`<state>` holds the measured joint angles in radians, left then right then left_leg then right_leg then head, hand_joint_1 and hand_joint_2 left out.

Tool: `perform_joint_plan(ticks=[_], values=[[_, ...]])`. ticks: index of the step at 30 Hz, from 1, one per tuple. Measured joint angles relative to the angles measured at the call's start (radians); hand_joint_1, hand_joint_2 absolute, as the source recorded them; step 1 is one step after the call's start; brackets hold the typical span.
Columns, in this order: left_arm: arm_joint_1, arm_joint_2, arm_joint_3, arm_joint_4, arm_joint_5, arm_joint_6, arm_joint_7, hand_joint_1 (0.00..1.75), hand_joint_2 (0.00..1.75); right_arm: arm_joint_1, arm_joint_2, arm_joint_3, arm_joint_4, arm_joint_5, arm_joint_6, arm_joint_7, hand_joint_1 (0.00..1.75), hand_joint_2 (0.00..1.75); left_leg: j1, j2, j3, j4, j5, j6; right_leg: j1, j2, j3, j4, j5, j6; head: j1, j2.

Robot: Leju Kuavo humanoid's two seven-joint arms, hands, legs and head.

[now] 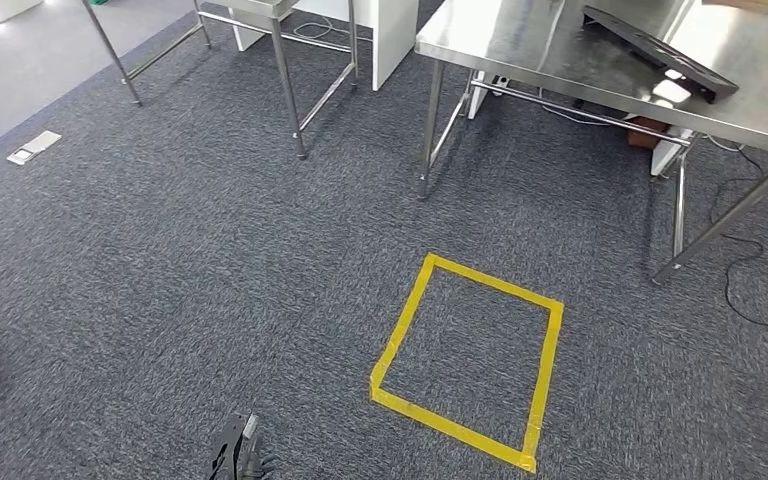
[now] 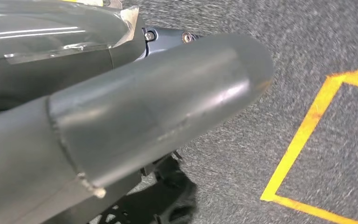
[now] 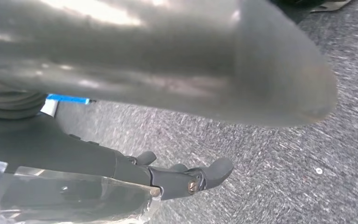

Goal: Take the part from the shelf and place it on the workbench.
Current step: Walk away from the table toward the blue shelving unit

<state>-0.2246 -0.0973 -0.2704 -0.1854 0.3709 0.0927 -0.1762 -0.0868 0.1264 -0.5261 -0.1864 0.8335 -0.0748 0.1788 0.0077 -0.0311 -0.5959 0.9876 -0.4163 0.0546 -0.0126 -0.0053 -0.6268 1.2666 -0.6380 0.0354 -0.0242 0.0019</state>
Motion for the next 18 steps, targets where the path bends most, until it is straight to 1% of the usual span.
perform_joint_plan(ticks=[1, 2, 3, 4, 5, 6, 7, 8, 9, 10, 11, 12, 13, 14, 15, 16, 17, 18], values=[[0.002, 0.0, 0.0, 0.0, 0.0, 0.0, 0.0, 0.0, 0.0, 0.002, 0.0, 0.0, 0.0, 0.0, 0.0, 0.0, 0.0, 0.0, 0.0, -0.016, -0.001, 0.0, 0.001, 0.0, 0.0, 0.002, -0.009, 0.014, 0.003, 0.006, 0.0, 0.0], [0.003, 0.0, 0.0, 0.0, -0.001, 0.0, 0.0, 0.0, 0.0, 0.002, -0.001, 0.0, 0.0, 0.0, 0.0, 0.0, 0.0, 0.0, -0.001, -0.031, -0.001, 0.001, 0.003, -0.001, -0.001, 0.005, 0.003, -0.015, 0.023, 0.014, 0.001, 0.0], [0.004, 0.0, 0.0, 0.0, -0.001, 0.0, 0.0, 0.0, 0.0, 0.002, -0.001, 0.0, 0.0, 0.0, 0.001, -0.001, 0.0, 0.0, -0.001, -0.046, -0.001, 0.002, 0.004, -0.003, -0.002, 0.014, 0.032, -0.081, 0.055, 0.022, 0.001, 0.0], [0.004, 0.0, 0.0, 0.0, -0.001, 0.0, 0.0, 0.0, 0.0, 0.001, -0.001, 0.0, 0.0, 0.0, 0.001, -0.001, 0.0, 0.0, -0.001, -0.06, -0.001, 0.003, 0.006, -0.006, -0.004, 0.035, 0.067, -0.161, 0.088, 0.027, 0.002, 0.0], [0.003, -0.001, 0.0, 0.0, -0.002, 0.0, 0.0, 0.0, 0.0, 0.001, -0.002, 0.0, 0.0, 0.0, 0.001, -0.001, 0.0, 0.0, -0.003, -0.073, -0.003, 0.004, 0.007, -0.01, -0.006, 0.052, 0.094, -0.226, 0.113, 0.026, 0.002, 0.0], [0.002, -0.001, 0.0, 0.0, -0.002, 0.001, 0.0, 0.0, 0.0, 0.0, -0.002, 0.0, 0.0, 0.0, 0.002, -0.002, 0.0, 0.0, -0.005, -0.083, -0.005, 0.006, 0.008, -0.014, -0.007, 0.065, 0.111, -0.268, 0.128, 0.022, 0.001, 0.0], [0.003, -0.001, 0.0, 0.0, -0.002, 0.001, 0.0, 0.0, 0.0, 0.0, -0.002, 0.0, 0.0, 0.0, 0.002, -0.002, 0.0, 0.0, -0.005, -0.092, -0.008, 0.006, 0.01, -0.02, -0.006, 0.07, 0.116, -0.285, 0.133, 0.015, 0.001, 0.0], [0.004, -0.001, 0.0, 0.0, -0.003, 0.001, 0.0, 0.0, 0.0, 0.0, -0.002, 0.0, 0.0, 0.0, 0.002, -0.002, 0.0, 0.0, -0.005, -0.102, -0.011, 0.005, 0.013, -0.027, -0.003, 0.059, 0.118, -0.285, 0.136, 0.007, 0.001, 0.0], [0.005, 0.0, 0.0, 0.0, -0.003, 0.001, 0.0, 0.0, 0.0, -0.001, -0.001, 0.0, 0.0, 0.0, 0.002, -0.002, 0.0, 0.0, -0.003, -0.105, -0.014, 0.005, 0.014, -0.033, -0.005, 0.049, 0.119, -0.287, 0.139, -0.001, 0.0, 0.0], [0.006, 0.002, 0.0, 0.0, -0.003, 0.001, 0.0, 0.0, 0.0, -0.003, 0.0, 0.0, 0.0, 0.0, 0.003, -0.002, 0.0, 0.0, -0.003, -0.091, -0.02, 0.012, 0.009, -0.038, -0.006, 0.039, 0.122, -0.289, 0.143, -0.01, 0.0, 0.0], [0.007, 0.003, 0.0, 0.0, -0.003, 0.002, 0.0, 0.0, 0.0, -0.003, 0.0, 0.0, 0.0, 0.0, 0.003, -0.002, 0.0, 0.0, -0.003, -0.066, -0.032, 0.035, -0.008, -0.043, -0.009, 0.028, 0.124, -0.292, 0.146, -0.017, -0.004, 0.0], [0.006, 0.004, 0.0, 0.0, -0.003, 0.002, 0.0, 0.0, 0.0, -0.004, 0.0, 0.0, 0.0, 0.001, 0.003, -0.002, 0.0, 0.0, -0.003, -0.032, -0.053, 0.08, -0.037, -0.048, -0.011, 0.015, 0.124, -0.295, 0.149, -0.022, -0.008, 0.0], [0.005, 0.003, 0.0, 0.0, -0.003, 0.002, 0.0, 0.0, 0.0, -0.002, -0.001, 0.0, 0.0, 0.001, 0.003, -0.002, 0.0, 0.0, -0.002, -0.001, -0.084, 0.145, -0.074, -0.053, -0.01, 0.001, 0.124, -0.295, 0.149, -0.025, -0.012, 0.0], [0.004, 0.002, 0.0, 0.0, -0.003, 0.001, 0.0, 0.0, 0.0, 0.0, -0.001, 0.0, 0.0, 0.001, 0.003, -0.002, 0.0, 0.0, 0.0, 0.016, -0.118, 0.217, -0.109, -0.058, -0.009, -0.013, 0.123, -0.294, 0.148, -0.027, -0.014, 0.0], [0.004, 0.002, 0.0, 0.0, -0.003, 0.001, 0.0, 0.0, 0.0, 0.001, -0.001, 0.0, 0.0, 0.001, 0.003, -0.002, 0.0, 0.0, 0.003, 0.023, -0.146, 0.276, -0.132, -0.062, -0.008, -0.029, 0.122, -0.294, 0.148, -0.027, -0.015, 0.0], [0.005, 0.002, 0.0, 0.0, -0.003, 0.0, 0.0, 0.0, 0.0, 0.002, 0.0, 0.0, 0.0, 0.002, 0.003, -0.002, 0.0, 0.0, 0.006, 0.027, -0.157, 0.301, -0.134, -0.066, -0.008, -0.043, 0.122, -0.294, 0.147, -0.027, -0.015, 0.0], [0.006, 0.002, 0.0, 0.0, -0.004, 0.0, 0.0, 0.0, 0.0, 0.002, 0.0, 0.0, 0.0, 0.003, 0.003, -0.002, 0.0, 0.0, 0.008, 0.032, -0.144, 0.282, -0.117, -0.067, -0.008, -0.057, 0.122, -0.294, 0.147, -0.027, -0.016, 0.0], [0.006, 0.002, 0.0, 0.0, -0.004, 0.0, 0.0, 0.0, 0.0, 0.001, 0.0, 0.0, 0.0, 0.004, 0.003, -0.002, 0.0, 0.0, 0.01, 0.042, -0.112, 0.227, -0.088, -0.068, -0.009, -0.069, 0.123, -0.294, 0.146, -0.025, -0.016, 0.0]])
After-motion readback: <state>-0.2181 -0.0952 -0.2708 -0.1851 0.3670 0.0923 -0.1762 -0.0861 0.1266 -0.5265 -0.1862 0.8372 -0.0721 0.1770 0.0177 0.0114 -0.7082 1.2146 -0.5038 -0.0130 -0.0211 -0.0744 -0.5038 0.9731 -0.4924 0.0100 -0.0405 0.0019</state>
